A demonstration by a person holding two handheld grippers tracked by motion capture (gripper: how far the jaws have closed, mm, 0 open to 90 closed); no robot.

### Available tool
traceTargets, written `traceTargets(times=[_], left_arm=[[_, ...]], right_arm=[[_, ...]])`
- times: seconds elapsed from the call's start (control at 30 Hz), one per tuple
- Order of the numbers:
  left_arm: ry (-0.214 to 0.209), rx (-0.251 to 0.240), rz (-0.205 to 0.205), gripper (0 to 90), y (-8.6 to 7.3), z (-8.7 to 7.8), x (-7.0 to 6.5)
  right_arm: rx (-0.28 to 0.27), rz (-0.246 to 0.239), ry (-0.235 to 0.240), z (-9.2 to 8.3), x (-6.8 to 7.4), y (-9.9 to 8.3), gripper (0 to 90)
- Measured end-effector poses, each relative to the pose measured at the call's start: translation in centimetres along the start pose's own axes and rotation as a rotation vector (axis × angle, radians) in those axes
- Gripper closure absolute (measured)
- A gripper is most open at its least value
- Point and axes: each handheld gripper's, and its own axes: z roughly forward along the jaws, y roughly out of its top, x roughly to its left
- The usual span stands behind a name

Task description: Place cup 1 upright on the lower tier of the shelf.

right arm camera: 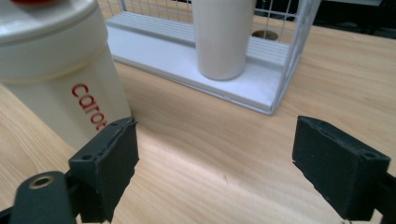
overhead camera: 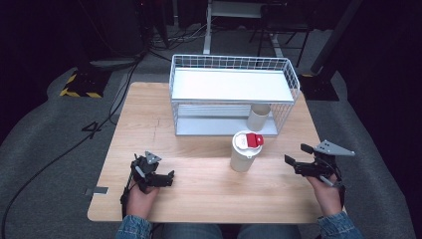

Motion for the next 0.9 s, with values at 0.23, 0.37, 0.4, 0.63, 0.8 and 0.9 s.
traceTargets(times=[0.23, 0.37, 0.4, 0.63, 0.8, 0.9], left_arm=[[-0.006, -0.002, 0.008, 0.3, 0.1, 0.1, 0.0], [-0.006, -0.002, 0.007, 0.3, 0.1, 0.1, -0.1], [-0.005, -0.003, 0.008, 0.4, 0.1, 0.1, 0.0], [-0.006, -0.002, 0.009, 0.3, 0.1, 0.1, 0.0], [-0.006, 0.0, 0.008, 0.3, 0.1, 0.1, -0.1], [-0.005, -0.001, 0.01, 0.3, 0.2, 0.1, -0.1]], right_arm=[[0.016, -0.004, -0.014, -1.1, 0.1, -1.9, 15.1], [0.046, -0.003, -0.017, -1.1, 0.3, -2.8, 15.1], [0.058, 0.0, 0.0, -1.0, 0.2, -3.0, 15.2], [0.119, -0.003, -0.02, -0.6, -0.2, -4.3, 15.0], [0.159, -0.005, -0.027, -0.2, -0.6, -5.3, 14.6], [0.193, -0.014, -0.032, 0.2, -0.6, -5.9, 14.5]])
